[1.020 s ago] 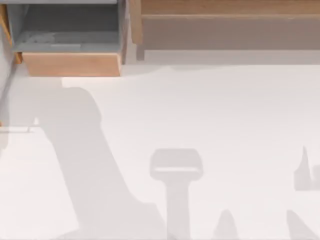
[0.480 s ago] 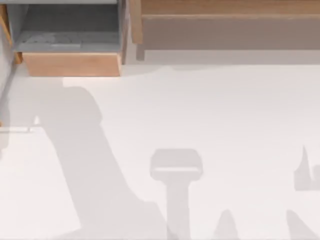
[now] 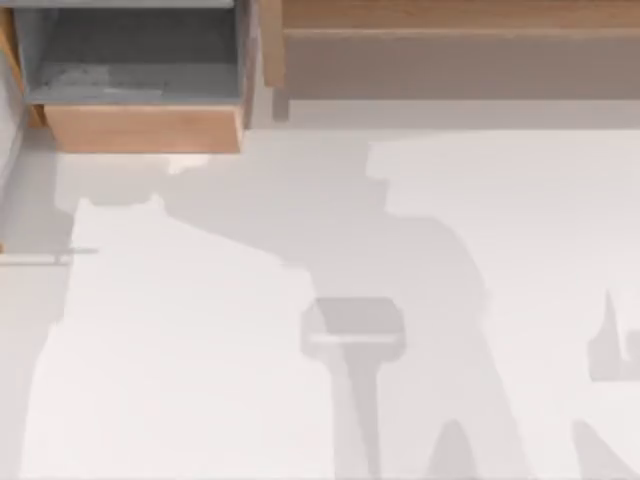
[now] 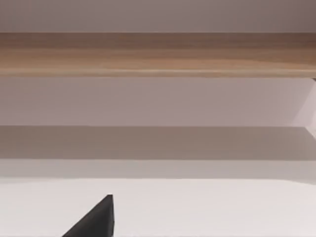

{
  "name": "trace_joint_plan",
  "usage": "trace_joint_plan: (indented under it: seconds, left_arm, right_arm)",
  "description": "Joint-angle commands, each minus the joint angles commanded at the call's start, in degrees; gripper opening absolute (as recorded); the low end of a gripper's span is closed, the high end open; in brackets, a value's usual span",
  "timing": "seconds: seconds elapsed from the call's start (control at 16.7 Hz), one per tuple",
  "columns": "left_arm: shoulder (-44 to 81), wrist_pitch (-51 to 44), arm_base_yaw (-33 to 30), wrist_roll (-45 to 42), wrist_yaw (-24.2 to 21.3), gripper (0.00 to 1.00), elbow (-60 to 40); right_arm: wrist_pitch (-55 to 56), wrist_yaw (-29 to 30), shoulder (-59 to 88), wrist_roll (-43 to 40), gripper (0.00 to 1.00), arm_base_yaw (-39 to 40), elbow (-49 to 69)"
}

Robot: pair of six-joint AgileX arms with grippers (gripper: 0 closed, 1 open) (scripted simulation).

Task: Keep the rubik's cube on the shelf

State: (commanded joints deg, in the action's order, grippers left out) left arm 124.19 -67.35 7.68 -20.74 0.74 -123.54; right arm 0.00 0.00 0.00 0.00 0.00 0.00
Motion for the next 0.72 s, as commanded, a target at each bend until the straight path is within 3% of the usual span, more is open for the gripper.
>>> trace_joint_plan:
  seconds: [0.3,0.72]
  left_arm:
    - [-9.1,12.9,-18.8,0.0,5.6,0.0,18.0]
    - [-16.6,42.2,-48.7,0.2,16.5,0.0,38.7]
  right_arm:
    - [0.0,0.0,0.0,0.0,1.0,0.0,0.0]
    - [0.0,0.0,0.0,0.0,1.0,0.0,0.0]
